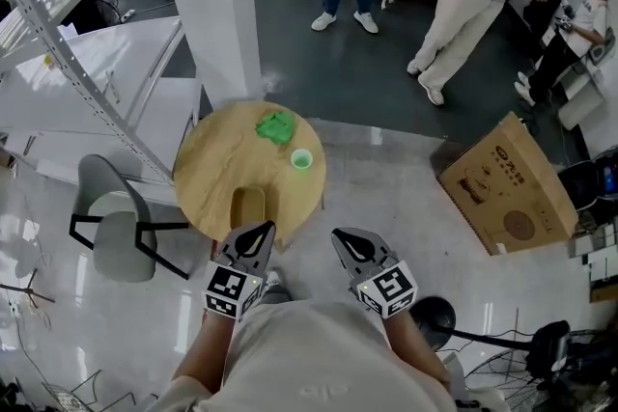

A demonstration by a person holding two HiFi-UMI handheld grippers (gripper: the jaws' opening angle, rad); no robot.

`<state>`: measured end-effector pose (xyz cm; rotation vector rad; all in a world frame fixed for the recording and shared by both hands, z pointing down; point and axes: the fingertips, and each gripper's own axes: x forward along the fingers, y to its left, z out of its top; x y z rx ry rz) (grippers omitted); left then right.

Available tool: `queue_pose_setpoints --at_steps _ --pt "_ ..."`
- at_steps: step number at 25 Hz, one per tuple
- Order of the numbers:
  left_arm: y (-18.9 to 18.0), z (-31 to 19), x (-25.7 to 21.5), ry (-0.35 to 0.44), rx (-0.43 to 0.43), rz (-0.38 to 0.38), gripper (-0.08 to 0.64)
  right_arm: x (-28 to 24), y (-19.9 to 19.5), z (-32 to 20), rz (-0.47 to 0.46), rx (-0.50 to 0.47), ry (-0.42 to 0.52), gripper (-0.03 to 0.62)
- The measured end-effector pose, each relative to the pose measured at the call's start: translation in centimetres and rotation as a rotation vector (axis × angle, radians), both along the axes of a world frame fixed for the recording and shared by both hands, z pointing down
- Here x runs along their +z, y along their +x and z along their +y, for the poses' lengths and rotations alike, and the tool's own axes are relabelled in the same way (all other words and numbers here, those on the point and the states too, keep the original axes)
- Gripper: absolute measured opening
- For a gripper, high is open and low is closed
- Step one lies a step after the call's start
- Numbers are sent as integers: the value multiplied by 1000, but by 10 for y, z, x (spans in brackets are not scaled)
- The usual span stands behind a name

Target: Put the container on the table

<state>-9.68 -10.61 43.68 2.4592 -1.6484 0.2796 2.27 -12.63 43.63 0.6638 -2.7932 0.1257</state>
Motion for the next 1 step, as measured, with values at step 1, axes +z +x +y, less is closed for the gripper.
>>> queue_pose_setpoints --at_steps 1 --pt "1 -1 0 0 3 0 16 0 1 -1 0 2 1 26"
